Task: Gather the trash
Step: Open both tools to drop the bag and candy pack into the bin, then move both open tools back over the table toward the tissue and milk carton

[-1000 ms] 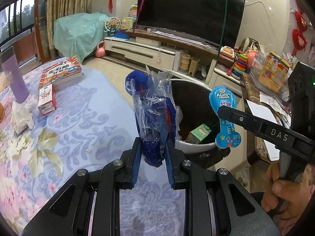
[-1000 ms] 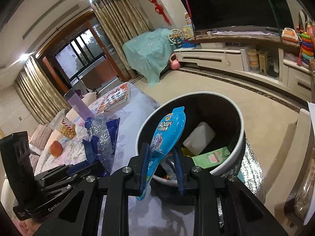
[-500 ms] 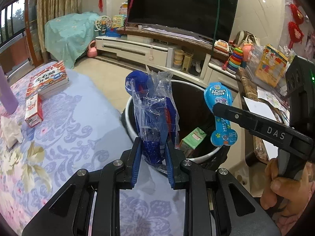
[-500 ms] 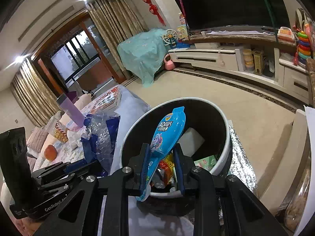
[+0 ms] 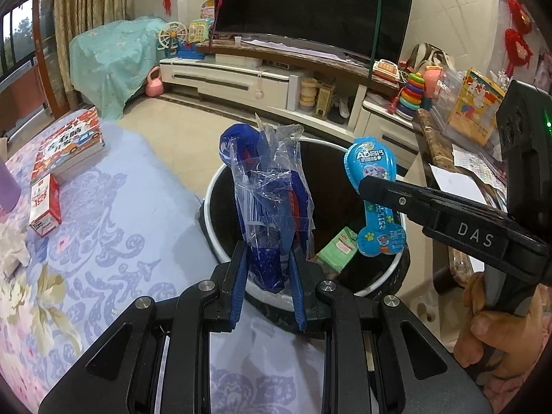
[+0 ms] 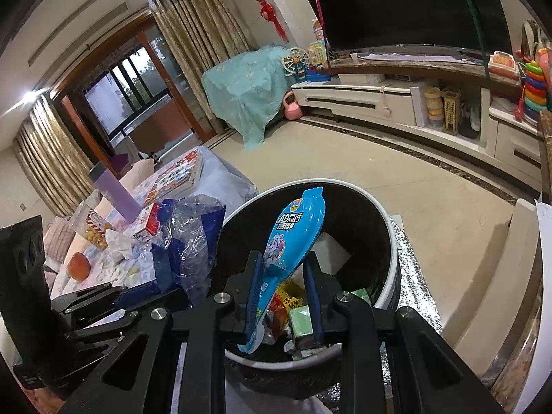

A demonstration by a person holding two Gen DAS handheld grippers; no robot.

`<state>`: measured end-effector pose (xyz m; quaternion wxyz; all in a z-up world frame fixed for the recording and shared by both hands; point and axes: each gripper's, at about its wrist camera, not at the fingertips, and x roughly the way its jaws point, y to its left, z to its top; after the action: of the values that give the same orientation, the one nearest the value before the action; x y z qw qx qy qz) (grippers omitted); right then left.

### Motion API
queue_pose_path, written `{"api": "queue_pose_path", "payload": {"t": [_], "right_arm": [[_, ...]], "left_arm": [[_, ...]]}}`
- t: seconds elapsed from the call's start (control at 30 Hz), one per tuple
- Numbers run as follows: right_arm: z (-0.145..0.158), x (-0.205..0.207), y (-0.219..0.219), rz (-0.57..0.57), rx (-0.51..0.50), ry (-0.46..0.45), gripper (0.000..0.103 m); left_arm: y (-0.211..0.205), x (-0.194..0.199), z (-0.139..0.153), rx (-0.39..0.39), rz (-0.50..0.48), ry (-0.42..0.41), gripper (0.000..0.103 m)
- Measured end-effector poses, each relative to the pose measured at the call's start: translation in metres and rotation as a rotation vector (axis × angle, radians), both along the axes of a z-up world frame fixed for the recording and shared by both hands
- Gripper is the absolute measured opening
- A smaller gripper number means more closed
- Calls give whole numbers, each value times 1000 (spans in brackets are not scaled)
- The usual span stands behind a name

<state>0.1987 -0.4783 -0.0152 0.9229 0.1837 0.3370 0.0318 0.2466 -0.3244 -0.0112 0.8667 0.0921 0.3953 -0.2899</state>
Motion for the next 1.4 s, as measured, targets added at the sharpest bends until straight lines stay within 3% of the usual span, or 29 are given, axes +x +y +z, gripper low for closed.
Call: {"api": "queue_pose_path", "payload": {"t": [0.43,0.53,0.6,0.73,0.8,0.87,0.97,1.07,1.4], "right_arm": [[-7,9,-9,-17,20,32,27],[-8,10,-13,-25,26,44,29],[-9,11,-14,-30,28,49,29],[-6,7,-17,-46,37,41,46],[-3,5,-17,-52,38,35,48],[-1,2,-17,-53,52,28,68],[3,-6,-11,-55,61,9,87],[6,-10,-2,-49,69,-2,96],[10,-16,53,12,44,2,101]], "left_arm": [[-7,10,-6,11,5,35,24],[-7,10,-5,7,6,37,31],[-6,9,-4,6,11,33,43],[3,6,-2,2,27,19,48],[9,4,-2,-4,38,16,50],[21,1,-2,-16,60,16,52],[41,-3,-3,-42,98,23,55],[63,-8,-5,-61,145,36,62],[148,-20,-16,-108,308,71,63]]}}
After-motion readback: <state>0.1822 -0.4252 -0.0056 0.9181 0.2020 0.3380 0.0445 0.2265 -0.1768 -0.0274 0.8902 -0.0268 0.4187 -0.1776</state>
